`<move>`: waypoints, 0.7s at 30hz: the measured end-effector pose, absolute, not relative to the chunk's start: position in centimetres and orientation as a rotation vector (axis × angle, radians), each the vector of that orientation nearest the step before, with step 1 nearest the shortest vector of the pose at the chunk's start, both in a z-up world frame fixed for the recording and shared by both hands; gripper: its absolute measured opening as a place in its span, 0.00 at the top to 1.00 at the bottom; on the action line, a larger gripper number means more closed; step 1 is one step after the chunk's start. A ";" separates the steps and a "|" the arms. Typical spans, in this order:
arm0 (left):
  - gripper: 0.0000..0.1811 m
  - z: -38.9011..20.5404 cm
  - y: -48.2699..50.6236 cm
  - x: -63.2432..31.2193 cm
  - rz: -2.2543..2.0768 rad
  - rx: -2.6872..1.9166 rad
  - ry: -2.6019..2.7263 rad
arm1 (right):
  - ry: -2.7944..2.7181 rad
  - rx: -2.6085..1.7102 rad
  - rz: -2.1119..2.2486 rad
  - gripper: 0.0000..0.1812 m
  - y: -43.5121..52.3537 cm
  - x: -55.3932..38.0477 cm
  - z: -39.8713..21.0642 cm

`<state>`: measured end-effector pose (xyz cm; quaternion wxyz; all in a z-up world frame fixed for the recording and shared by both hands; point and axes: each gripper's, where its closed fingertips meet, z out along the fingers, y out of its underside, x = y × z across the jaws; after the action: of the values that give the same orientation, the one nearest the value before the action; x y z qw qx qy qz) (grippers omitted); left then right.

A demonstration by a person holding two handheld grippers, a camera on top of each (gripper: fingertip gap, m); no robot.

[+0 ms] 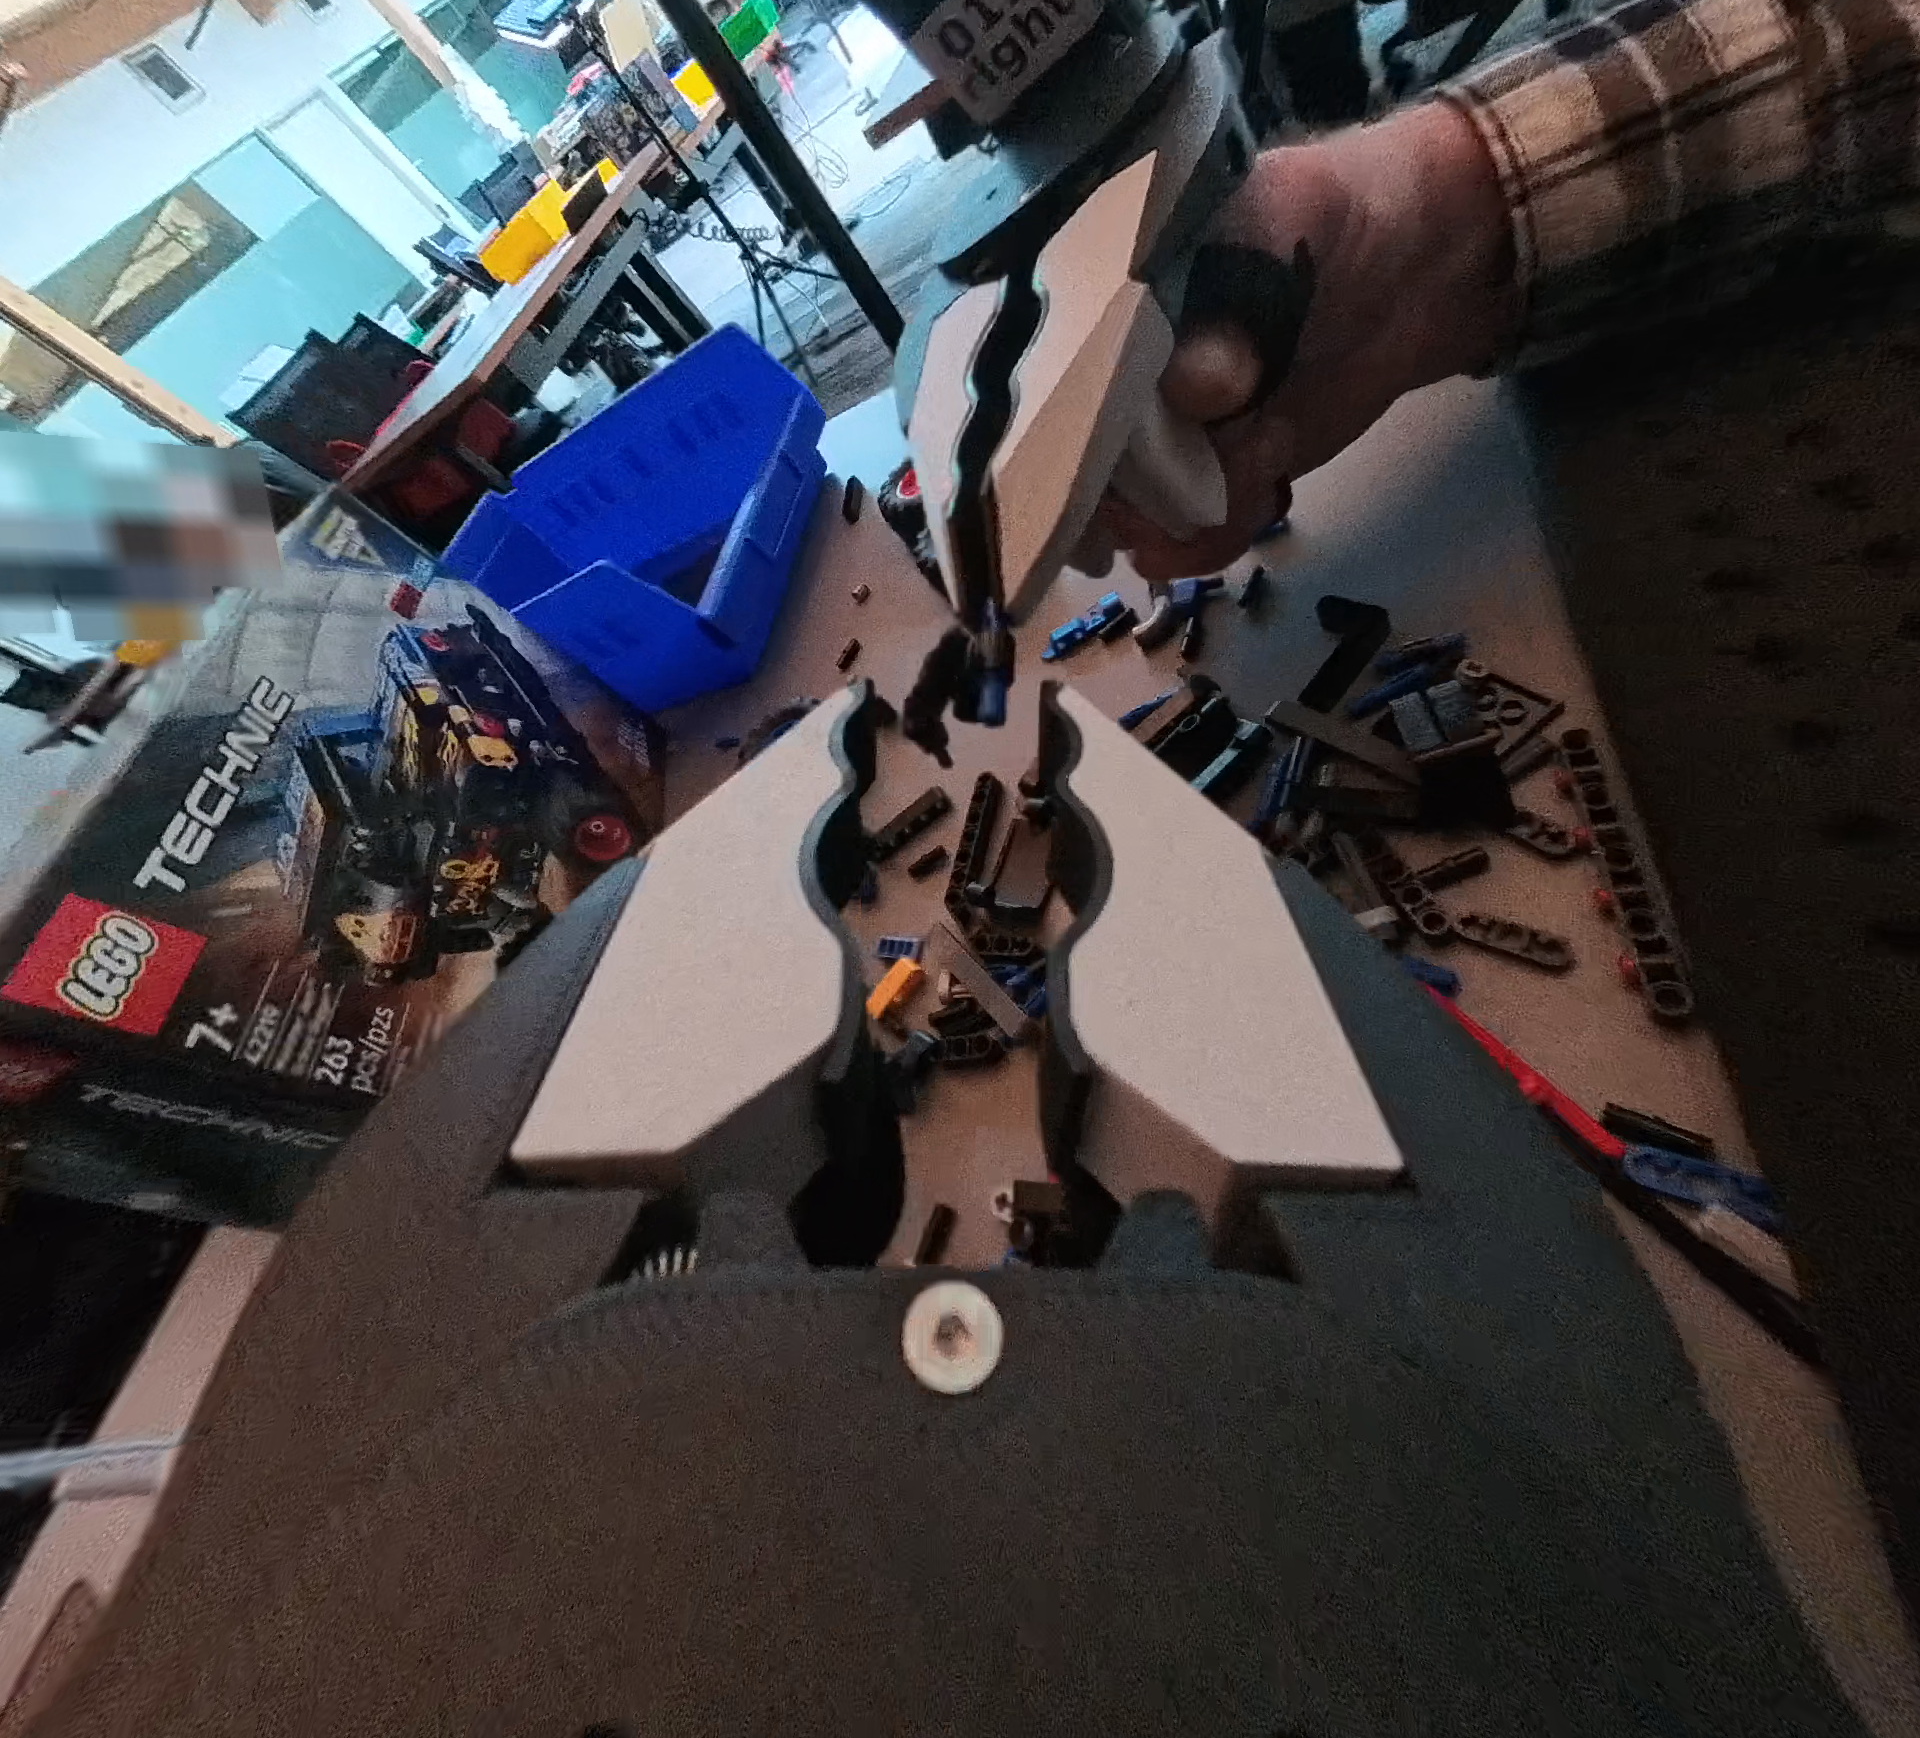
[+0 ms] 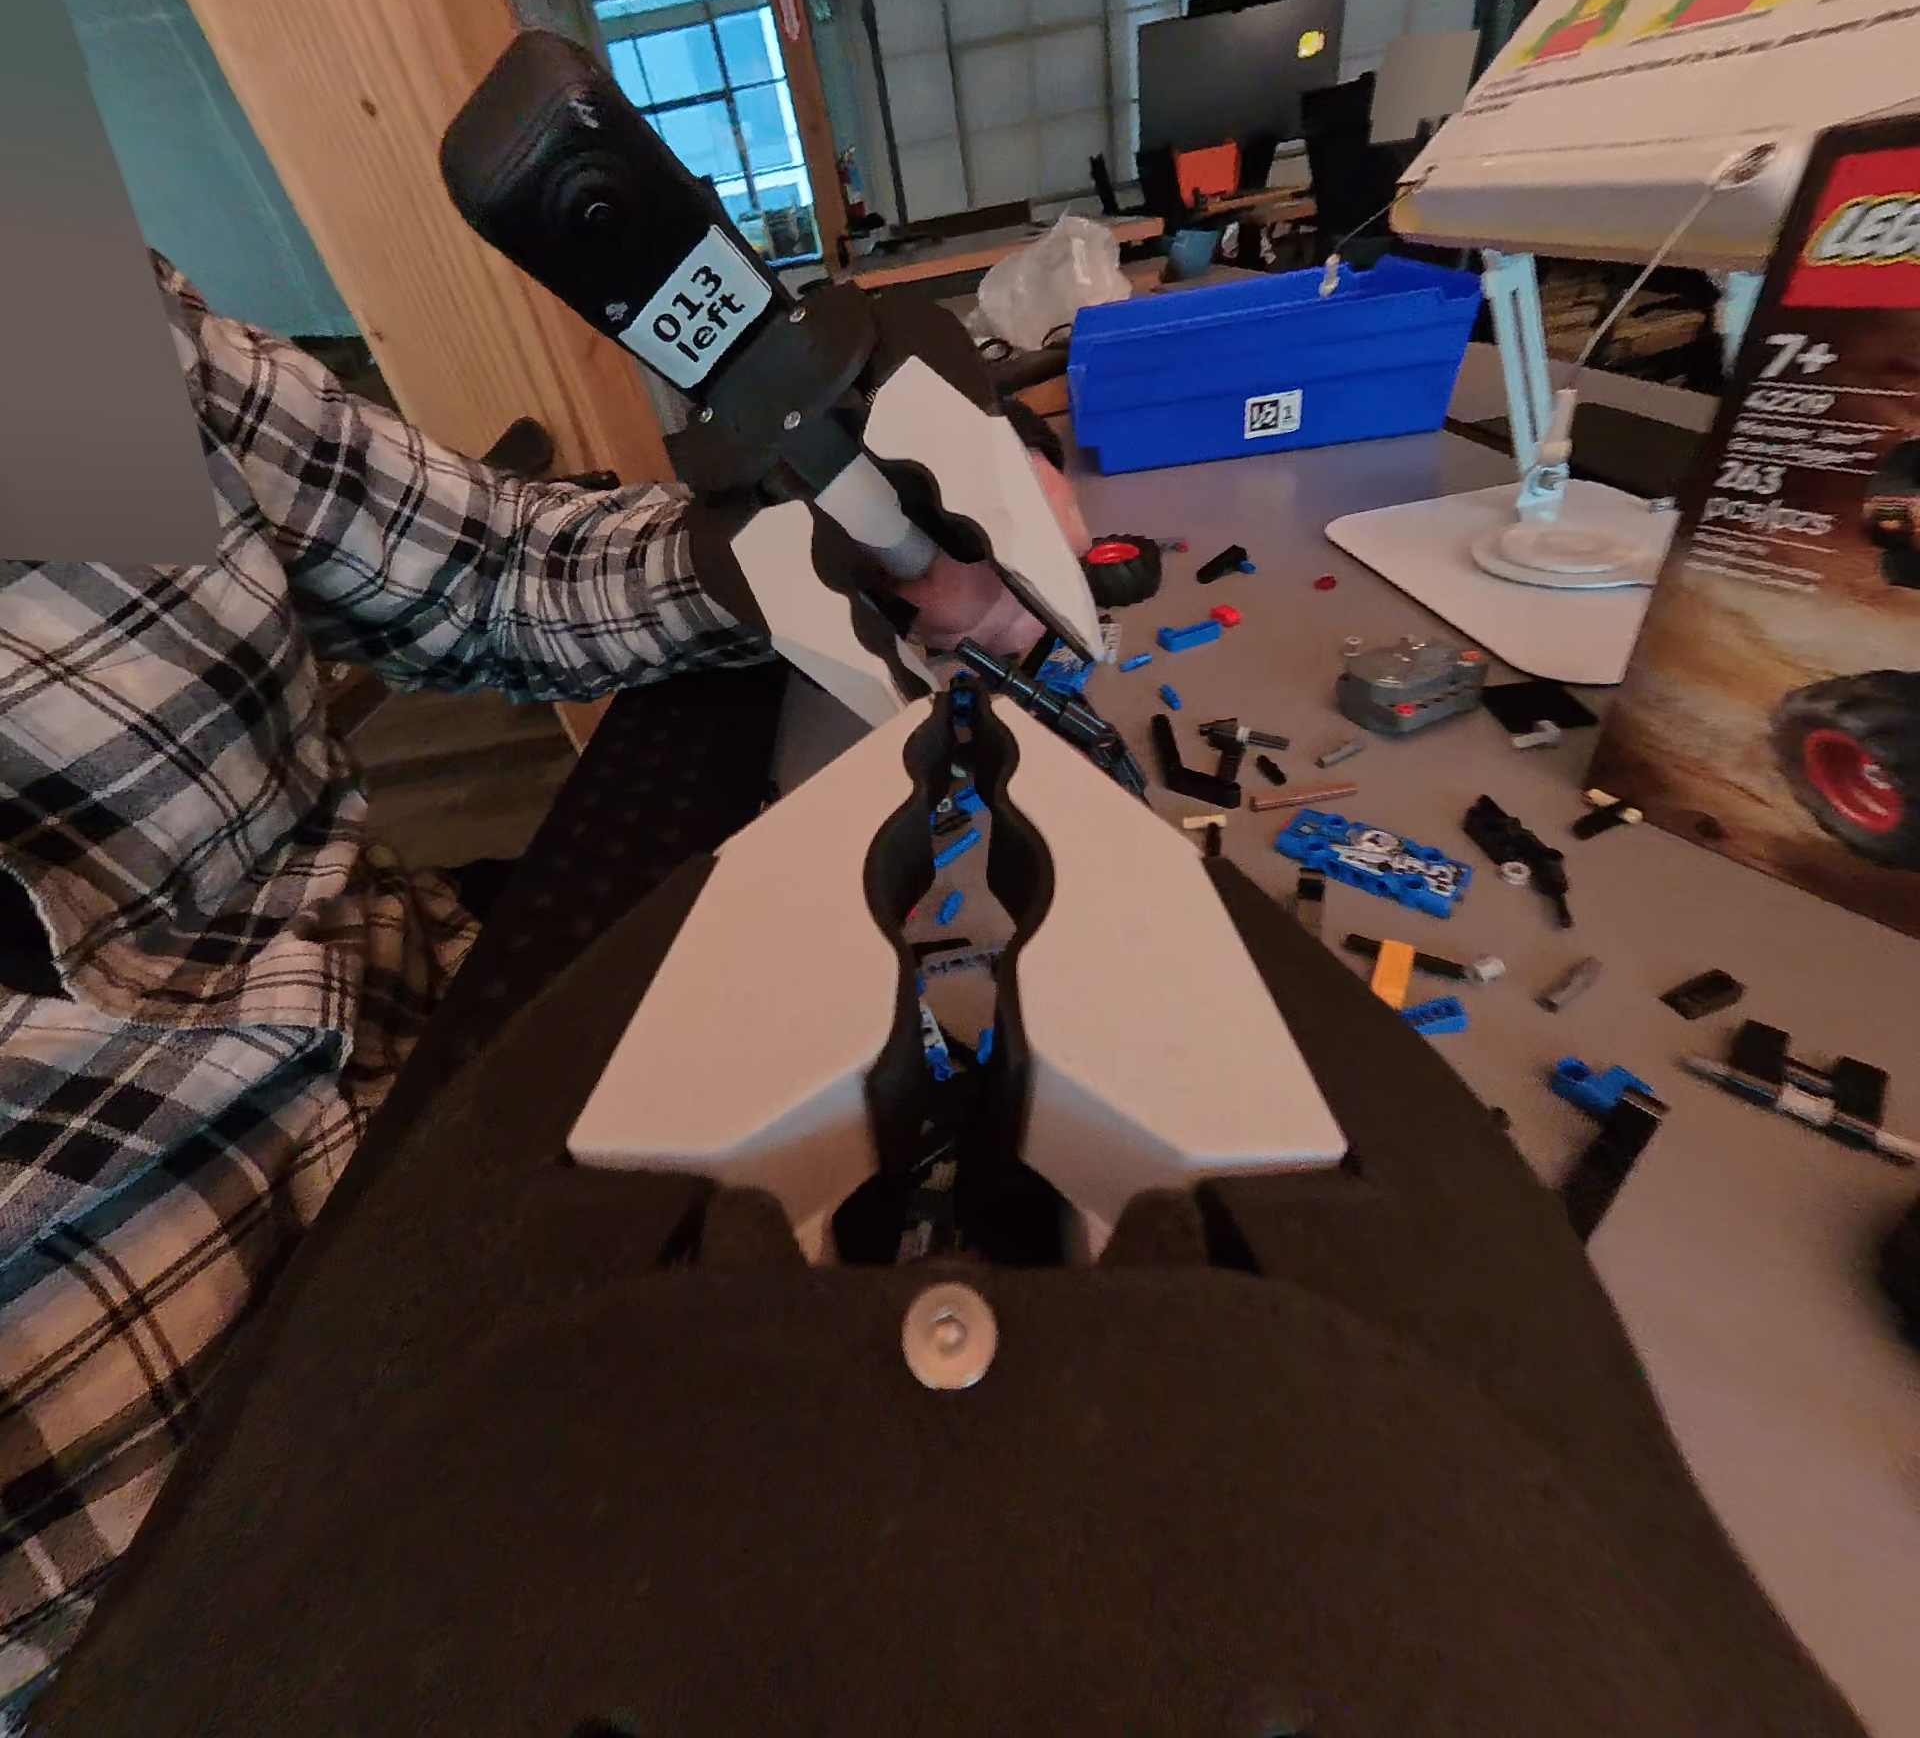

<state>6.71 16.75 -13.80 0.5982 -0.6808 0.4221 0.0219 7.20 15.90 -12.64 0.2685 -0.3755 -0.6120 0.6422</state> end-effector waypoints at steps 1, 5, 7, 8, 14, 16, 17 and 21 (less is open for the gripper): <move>0.85 -13.9 16.8 7.2 0.055 -1.567 1.000 | -1.665 -1.008 1.740 1.00 15.5 7.1 -12.8; 0.93 -13.5 16.6 7.7 0.103 -1.509 1.016 | -1.667 -0.994 1.785 1.00 15.0 7.1 -12.6; 0.93 -13.6 16.5 7.7 0.119 -1.509 1.026 | -1.677 -0.980 1.772 1.00 14.9 7.2 -12.7; 0.93 -13.3 16.4 7.8 0.121 -1.501 1.024 | -1.674 -0.963 1.759 1.00 14.8 7.3 -12.5; 0.93 -12.8 15.7 8.4 0.091 -1.491 1.027 | -1.700 -0.882 1.724 1.00 14.3 7.9 -12.1; 0.93 -12.4 15.4 8.7 0.058 -1.487 1.022 | -1.703 -0.845 1.723 1.00 14.0 8.2 -11.7; 0.93 -12.4 15.3 8.7 0.027 -1.492 1.015 | -1.706 -0.836 1.711 0.99 14.0 8.3 -11.7; 0.93 -11.8 14.8 8.5 -0.073 -1.503 0.959 | -1.714 -0.812 1.680 1.00 13.9 8.6 -11.6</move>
<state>8.47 14.81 -11.80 0.6276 -0.6558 0.4184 -0.0319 8.58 13.86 -11.58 0.2992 -0.3057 -0.6455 0.6327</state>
